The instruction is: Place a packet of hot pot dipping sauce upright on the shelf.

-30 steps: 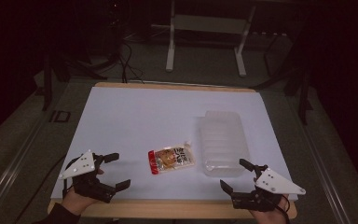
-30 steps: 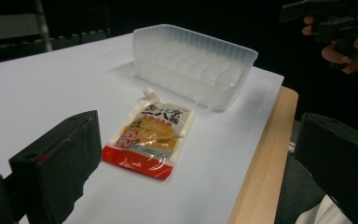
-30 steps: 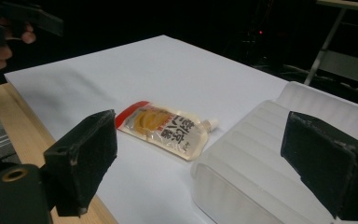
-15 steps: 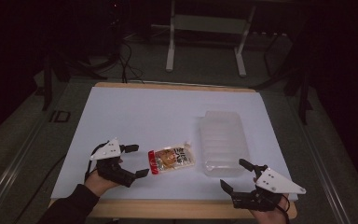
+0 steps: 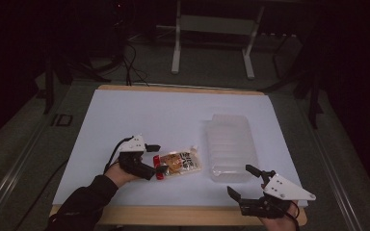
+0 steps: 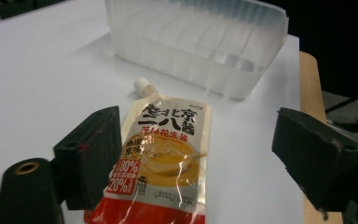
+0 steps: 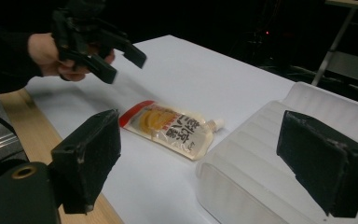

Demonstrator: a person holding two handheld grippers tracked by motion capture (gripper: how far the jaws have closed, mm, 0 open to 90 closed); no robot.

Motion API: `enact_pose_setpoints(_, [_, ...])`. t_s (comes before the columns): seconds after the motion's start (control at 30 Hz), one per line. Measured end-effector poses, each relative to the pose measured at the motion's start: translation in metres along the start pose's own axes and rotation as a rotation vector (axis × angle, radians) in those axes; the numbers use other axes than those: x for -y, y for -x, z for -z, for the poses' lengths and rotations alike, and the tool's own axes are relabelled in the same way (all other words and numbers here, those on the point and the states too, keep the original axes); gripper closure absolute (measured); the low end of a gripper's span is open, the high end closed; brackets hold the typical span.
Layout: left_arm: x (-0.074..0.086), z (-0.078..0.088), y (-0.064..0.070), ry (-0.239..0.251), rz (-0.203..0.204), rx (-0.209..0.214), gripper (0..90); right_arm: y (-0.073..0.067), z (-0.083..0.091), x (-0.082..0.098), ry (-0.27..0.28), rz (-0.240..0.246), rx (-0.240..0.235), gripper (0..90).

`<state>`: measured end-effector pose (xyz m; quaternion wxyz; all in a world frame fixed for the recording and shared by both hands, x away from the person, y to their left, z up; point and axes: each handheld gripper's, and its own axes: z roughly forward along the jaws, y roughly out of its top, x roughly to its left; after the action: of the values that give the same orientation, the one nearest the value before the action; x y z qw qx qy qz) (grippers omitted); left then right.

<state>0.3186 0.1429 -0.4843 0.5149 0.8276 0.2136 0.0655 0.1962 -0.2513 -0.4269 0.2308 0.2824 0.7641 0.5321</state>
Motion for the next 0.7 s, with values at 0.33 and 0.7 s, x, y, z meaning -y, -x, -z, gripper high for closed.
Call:
enact_pose_setpoints(0.33, [-0.011,-0.035,-0.018,-0.073,-0.029,-0.016,31.8,-0.001,-0.001,0.001,-0.011,0.004,-0.009,14.0])
enact_pose_setpoints(0.7, [-0.021,-0.072,-0.029,-0.147,-0.028,-0.002,45.2,0.000,-0.001,0.002,-0.018,0.000,-0.020,14.6])
